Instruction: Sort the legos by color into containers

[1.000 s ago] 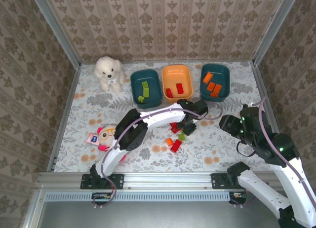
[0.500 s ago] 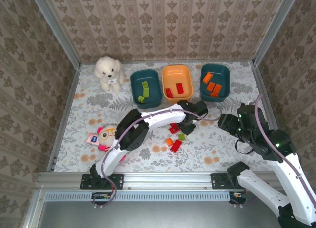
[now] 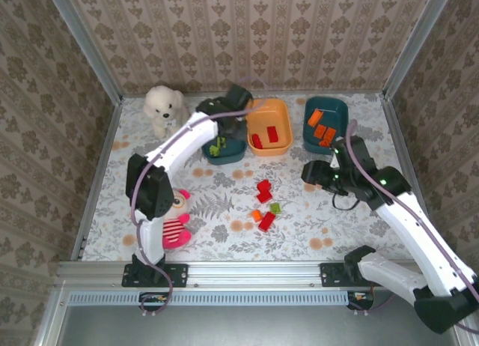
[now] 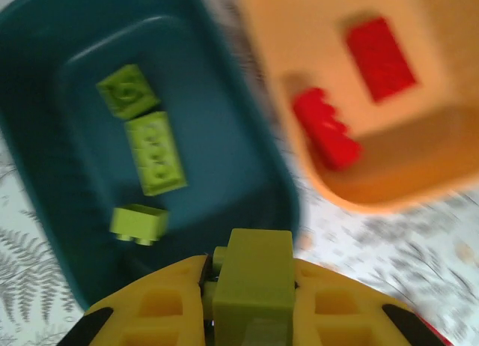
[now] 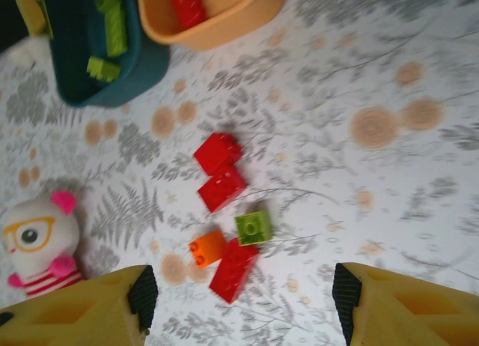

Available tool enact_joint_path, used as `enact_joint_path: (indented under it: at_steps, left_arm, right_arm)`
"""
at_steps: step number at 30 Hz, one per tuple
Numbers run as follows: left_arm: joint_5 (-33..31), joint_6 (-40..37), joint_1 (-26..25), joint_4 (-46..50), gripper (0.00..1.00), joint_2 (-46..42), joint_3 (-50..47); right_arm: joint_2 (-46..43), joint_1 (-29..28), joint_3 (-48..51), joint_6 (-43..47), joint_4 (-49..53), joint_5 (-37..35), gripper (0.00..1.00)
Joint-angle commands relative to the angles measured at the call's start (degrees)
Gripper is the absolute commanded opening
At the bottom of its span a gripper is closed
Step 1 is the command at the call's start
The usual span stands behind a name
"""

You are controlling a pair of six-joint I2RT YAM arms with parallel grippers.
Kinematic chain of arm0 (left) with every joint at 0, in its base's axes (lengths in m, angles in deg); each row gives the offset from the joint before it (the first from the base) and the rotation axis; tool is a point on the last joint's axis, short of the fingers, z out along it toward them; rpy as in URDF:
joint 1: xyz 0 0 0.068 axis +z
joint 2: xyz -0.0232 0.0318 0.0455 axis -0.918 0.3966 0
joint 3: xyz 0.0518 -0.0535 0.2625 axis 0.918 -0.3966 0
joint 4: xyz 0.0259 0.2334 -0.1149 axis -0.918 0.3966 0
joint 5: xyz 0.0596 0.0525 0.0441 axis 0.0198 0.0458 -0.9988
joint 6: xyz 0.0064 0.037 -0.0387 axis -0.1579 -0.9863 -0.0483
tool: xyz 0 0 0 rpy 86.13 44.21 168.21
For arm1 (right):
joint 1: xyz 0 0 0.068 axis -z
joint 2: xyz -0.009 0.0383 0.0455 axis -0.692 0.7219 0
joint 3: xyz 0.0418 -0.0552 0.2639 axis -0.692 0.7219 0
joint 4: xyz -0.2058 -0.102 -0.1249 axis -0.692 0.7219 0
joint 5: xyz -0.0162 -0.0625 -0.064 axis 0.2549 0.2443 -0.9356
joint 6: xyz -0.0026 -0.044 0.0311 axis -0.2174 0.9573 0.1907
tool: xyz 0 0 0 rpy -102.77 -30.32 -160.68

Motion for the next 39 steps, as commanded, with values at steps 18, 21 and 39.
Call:
enact_joint_path:
  at_steps: [18, 21, 39]
  left_arm:
    - [16.46, 7.2, 6.96, 3.41, 0.21, 19.12, 6.97]
    - [17.45, 7.46, 6.87, 3.29, 0.27, 18.59, 6.27]
    - [16.34, 12.61, 7.13, 0.53, 0.52, -3.71, -7.41]
  right_arm:
    - [19.32, -1.19, -3.31, 7.16, -5.78, 12.17, 0.67]
    - [23.77, -3.27, -4.49, 9.75, -4.74, 9.67, 0.69]
    - [59.64, -13.77, -29.44, 23.76, 8.47, -8.69, 0.82]
